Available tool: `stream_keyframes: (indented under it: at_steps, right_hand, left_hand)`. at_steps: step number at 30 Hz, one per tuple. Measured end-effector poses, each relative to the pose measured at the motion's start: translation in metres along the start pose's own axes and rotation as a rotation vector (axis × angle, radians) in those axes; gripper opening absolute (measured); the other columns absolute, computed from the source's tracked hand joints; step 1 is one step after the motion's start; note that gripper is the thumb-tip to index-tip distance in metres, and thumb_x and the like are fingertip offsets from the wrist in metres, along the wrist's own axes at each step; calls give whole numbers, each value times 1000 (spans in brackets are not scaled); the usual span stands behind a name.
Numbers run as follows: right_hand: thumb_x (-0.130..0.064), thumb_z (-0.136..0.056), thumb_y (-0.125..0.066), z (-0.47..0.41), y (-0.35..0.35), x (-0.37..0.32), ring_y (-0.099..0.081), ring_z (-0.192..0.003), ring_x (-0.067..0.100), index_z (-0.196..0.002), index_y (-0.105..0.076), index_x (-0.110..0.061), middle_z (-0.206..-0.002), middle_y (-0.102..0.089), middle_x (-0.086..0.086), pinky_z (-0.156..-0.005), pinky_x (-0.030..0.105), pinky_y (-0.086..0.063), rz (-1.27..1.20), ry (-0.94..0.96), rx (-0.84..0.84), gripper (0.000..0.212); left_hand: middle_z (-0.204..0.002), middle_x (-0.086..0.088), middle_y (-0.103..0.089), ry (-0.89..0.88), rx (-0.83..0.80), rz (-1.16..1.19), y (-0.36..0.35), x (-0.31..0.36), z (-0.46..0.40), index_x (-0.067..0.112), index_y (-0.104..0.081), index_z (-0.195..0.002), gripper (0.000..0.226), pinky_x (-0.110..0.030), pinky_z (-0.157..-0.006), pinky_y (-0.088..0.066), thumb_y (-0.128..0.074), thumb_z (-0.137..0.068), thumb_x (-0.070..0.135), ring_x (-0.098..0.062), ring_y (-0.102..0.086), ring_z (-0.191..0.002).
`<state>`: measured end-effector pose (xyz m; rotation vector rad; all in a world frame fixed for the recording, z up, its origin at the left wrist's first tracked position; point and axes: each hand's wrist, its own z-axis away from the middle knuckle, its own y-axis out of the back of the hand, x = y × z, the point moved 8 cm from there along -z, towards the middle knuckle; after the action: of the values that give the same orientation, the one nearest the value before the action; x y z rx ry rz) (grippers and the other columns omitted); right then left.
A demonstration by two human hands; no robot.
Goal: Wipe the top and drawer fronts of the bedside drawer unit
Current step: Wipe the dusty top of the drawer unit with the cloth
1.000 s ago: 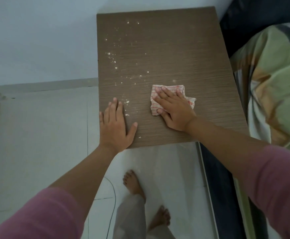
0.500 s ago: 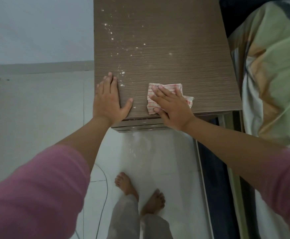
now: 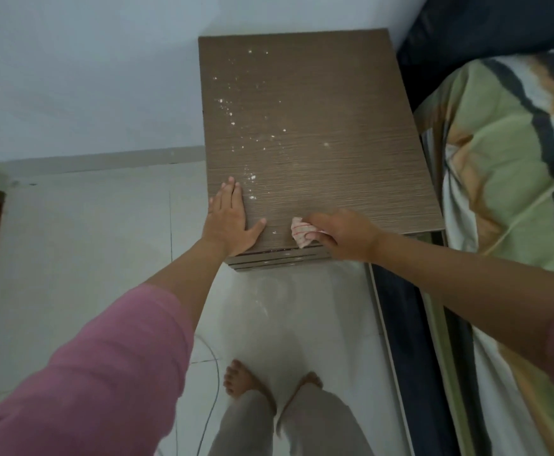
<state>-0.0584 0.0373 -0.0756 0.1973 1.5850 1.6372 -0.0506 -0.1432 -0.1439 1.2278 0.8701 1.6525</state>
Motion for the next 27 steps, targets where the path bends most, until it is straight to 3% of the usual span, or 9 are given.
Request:
stream_keyframes:
  at_steps: [4,13,20,27]
  right_hand:
    - [-17,-93,-52,-51,42,18,-62,-90,35,-120,-55,-7,-106,-67,17,-70,33,-42,-70,-50,171,29]
    - [-11,-92,-52,-183,109,82,-60,-99,38,-128,-53,-5,-115,-65,19,-79,30,-37,-77,5,300,37]
    - [-16,-94,-48,-280,134,141,-56,-112,34,-134,-46,-13,-130,-57,13,-87,40,-46,-35,0,288,41]
    - [-16,-95,-44,-355,126,169,-39,-133,30,-136,-42,-13,-146,-40,9,-98,50,-42,12,87,169,42]
  left_hand:
    - [-157,-12,-4,-15,32,-2,16,-7,-18,2,-10,-146,87,-46,-116,-6,-45,-87,54,-27,-3,-143]
    - [-156,-13,-9,26,157,-26,59,-32,-135,4,-14,-145,77,-43,-113,-5,-41,-90,49,-28,-8,-143]
    - [-155,-14,-13,33,191,-47,68,-32,-204,2,-17,-145,71,-41,-113,-2,-35,-92,46,-27,-9,-143]
    - [-155,-11,-18,47,187,-64,63,-36,-212,5,-20,-144,65,-40,-115,-10,-28,-93,44,-24,-14,-143]
